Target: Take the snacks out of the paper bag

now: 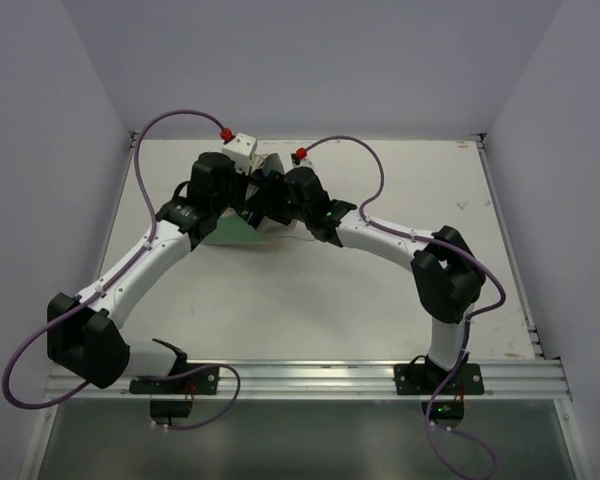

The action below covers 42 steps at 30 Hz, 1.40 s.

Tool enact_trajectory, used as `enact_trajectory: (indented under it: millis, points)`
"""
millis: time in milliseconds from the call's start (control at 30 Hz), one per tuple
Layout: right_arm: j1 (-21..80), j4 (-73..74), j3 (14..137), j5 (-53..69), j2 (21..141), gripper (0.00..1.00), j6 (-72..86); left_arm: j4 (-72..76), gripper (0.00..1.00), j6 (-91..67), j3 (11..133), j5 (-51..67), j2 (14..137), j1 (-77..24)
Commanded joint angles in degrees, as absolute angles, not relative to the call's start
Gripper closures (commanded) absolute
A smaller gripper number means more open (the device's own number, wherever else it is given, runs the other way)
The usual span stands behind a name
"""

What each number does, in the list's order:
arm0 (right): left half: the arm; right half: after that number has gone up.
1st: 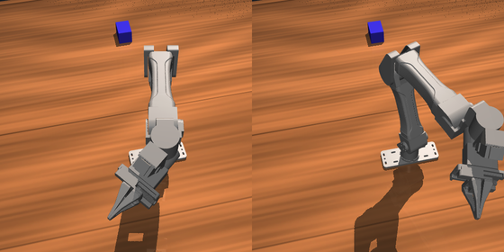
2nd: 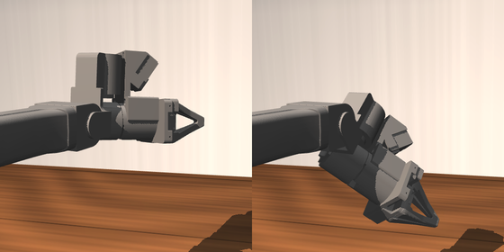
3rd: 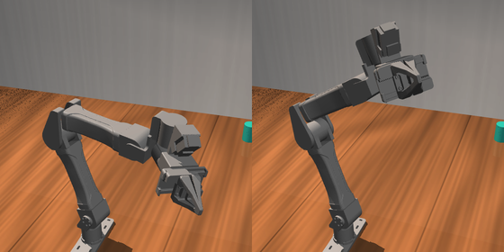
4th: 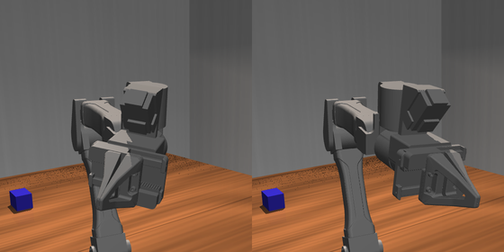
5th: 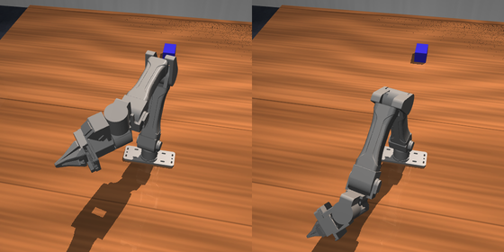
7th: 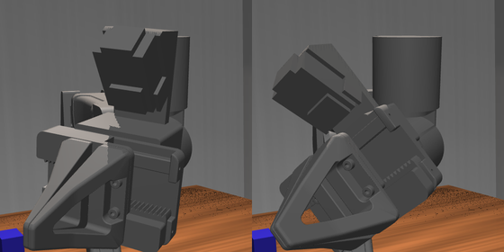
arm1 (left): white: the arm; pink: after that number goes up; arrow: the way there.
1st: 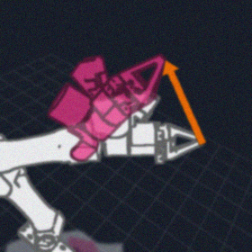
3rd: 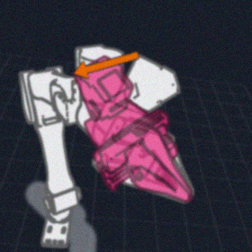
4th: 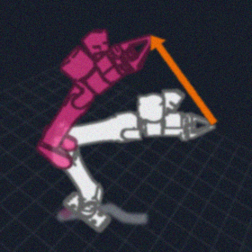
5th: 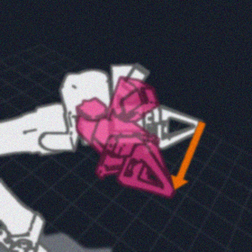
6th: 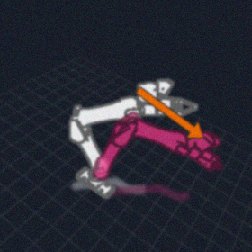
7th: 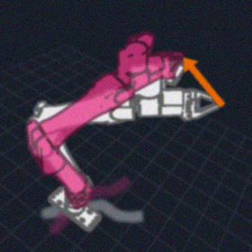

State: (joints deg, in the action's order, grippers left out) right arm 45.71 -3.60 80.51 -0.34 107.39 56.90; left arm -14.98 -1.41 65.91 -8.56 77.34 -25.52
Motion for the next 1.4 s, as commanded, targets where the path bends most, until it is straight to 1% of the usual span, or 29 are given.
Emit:
enact_trajectory:
  millis: [0, 100, 333, 367, 633, 700, 767, 800, 867, 900, 1000, 1133, 1167, 1233, 1267, 1367]
  points:
    - [45.88, -8.53, 84.9, -1.58, 108.8, 0.43, 60.64, -17.75, 1.0, -1.85, 68.82, -8.44, 74.88, -25.22]
    - [45.88, -10.46, 85.87, -1.5, 109.68, 0.43, 60.91, -18.98, 1.0, -1.14, 69.0, -7.91, 74.36, -25.22]
    - [46.05, -11.95, 86.57, -2.72, 110.48, 0.36, 62.93, -20.74, 1.0, -0.26, 68.9, -8.61, 73.74, -25.22]
    - [46.05, -10.82, 88.4, -2.72, 111.7, 0.35, 63.02, -20.74, 1.0, -0.26, 68.91, -8.96, 73.65, -25.22]
    - [46.32, -8.97, 95.35, -1.58, 117.86, 0.4, 63.81, -21.18, 1.0, 1.49, 69.08, -8.88, 73.39, -25.22]
    - [46.23, -8.61, 97.11, -1.41, 118.91, 0.44, 63.37, -21.18, 1.0, 1.58, 68.82, -8.7, 73.39, -25.22]
    - [46.23, -8.17, 97.73, -1.49, 119.18, 0.51, 62.67, -21.18, 1.0, 1.58, 68.64, -8.88, 73.39, -25.22]
    - [46.23, -8.09, 97.56, -1.67, 118.83, 0.62, 62.41, -21.18, 1.0, 1.58, 68.56, -9.22, 73.3, -25.22]
    - [46.23, -8.09, 96.34, -1.84, 118.04, 0.72, 61.35, -21.18, 1.0, 1.58, 68.12, -9.75, 73.21, -25.22]
    - [46.23, -8.26, 95.81, -1.85, 117.52, 0.84, 60.83, -20.83, 1.0, 1.58, 67.68, -10.71, 73.04, -25.22]
    - [45.79, -7.65, 93.09, -0.44, 115.06, 1.0, 59.59, -20.13, 1.0, 1.32, 66.54, -11.77, 72.95, -25.22]
    - [43.69, -8.52, 84.06, 3.07, 106.81, 1.0, 58.01, -19.25, 1.0, 0.88, 64.43, -14.58, 73.39, -25.14]
    - [43.07, -8.26, 82.54, 4.64, 102.26, 1.0, 56.88, -19.16, 1.0, 0.7, 63.99, -14.94, 73.65, -25.14]
    - [40.79, -8.09, 77.55, 5.44, 97.41, 1.0, 55.55, -18.63, 1.0, 0.62, 62.85, -15.55, 73.74, -25.14]
    - [39.82, -7.22, 76.39, 7.45, 93.29, 1.0, 54.15, -18.55, 1.0, 0.53, 62.58, -15.64, 73.74, -25.14]
    - [35.43, -4.49, 72.61, 11.15, 88.35, 1.0, 52.13, -17.67, 1.0, 0.53, 61.26, -15.91, 73.83, -25.05]
